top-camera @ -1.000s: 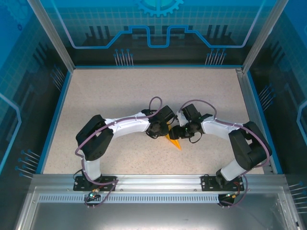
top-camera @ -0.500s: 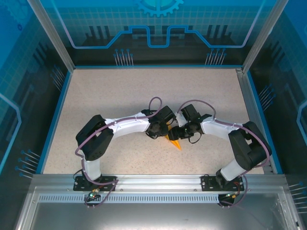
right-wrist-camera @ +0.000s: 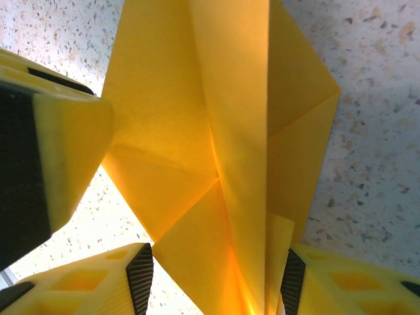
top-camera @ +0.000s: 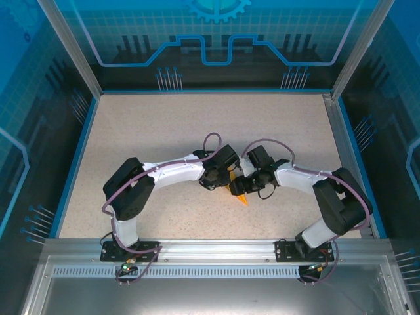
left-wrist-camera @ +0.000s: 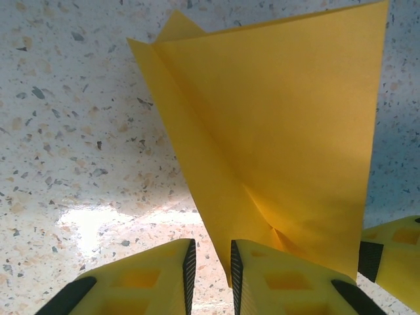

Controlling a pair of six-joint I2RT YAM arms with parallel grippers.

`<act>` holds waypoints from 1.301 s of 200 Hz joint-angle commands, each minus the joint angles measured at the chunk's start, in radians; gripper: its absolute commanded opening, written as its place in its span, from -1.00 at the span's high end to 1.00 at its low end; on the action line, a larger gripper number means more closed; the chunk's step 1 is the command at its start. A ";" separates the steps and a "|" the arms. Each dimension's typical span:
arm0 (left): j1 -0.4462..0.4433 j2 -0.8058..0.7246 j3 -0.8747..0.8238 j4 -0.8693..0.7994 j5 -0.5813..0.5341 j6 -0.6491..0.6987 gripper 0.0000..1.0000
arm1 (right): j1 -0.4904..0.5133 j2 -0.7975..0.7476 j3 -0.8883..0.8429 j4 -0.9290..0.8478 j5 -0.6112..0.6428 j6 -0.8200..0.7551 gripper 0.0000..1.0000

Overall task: Fold a paper plane with a square sheet of paper (pick it up from the middle)
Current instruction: Move a paper plane to the center of the table.

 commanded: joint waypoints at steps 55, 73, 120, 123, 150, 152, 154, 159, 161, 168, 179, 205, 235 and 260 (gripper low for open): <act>0.000 -0.038 -0.014 0.002 -0.011 -0.001 0.51 | 0.029 -0.070 -0.016 -0.025 0.057 -0.001 -0.01; 0.000 -0.039 -0.017 0.002 -0.014 0.000 0.51 | 0.034 -0.090 -0.020 -0.028 0.038 -0.010 0.01; 0.001 -0.037 -0.018 0.005 -0.009 -0.001 0.51 | 0.040 -0.022 0.005 -0.032 0.068 -0.013 0.08; 0.001 -0.037 -0.018 0.005 -0.009 -0.002 0.51 | 0.039 -0.024 0.004 -0.030 0.071 -0.012 0.09; 0.000 -0.038 -0.019 0.003 -0.009 0.000 0.51 | 0.040 -0.036 0.006 -0.022 0.075 -0.012 0.21; 0.000 -0.039 -0.020 0.003 -0.009 -0.001 0.51 | 0.040 -0.036 0.005 -0.022 0.075 -0.012 0.23; 0.001 -0.039 -0.021 0.003 -0.010 0.000 0.51 | 0.040 -0.035 0.004 -0.022 0.077 -0.012 0.24; 0.001 -0.039 -0.020 0.002 -0.009 -0.001 0.51 | 0.041 -0.034 0.004 -0.025 0.080 -0.012 0.27; 0.001 -0.038 -0.020 0.003 -0.010 0.000 0.51 | 0.041 -0.034 0.005 -0.025 0.082 -0.013 0.29; 0.001 -0.039 -0.019 0.003 -0.010 0.000 0.51 | 0.044 -0.033 0.004 -0.027 0.090 -0.014 0.36; 0.001 -0.038 -0.020 0.005 -0.010 -0.001 0.51 | 0.047 -0.030 0.004 -0.029 0.099 -0.014 0.46; 0.000 -0.048 -0.031 0.019 -0.010 -0.001 0.51 | 0.058 -0.011 0.019 -0.035 0.113 -0.017 0.47; 0.001 -0.073 -0.051 0.035 -0.016 -0.001 0.51 | 0.075 0.019 0.043 -0.040 0.122 -0.018 0.62; 0.000 -0.097 -0.067 0.052 -0.021 0.003 0.50 | 0.102 0.021 0.073 -0.074 0.181 -0.011 0.77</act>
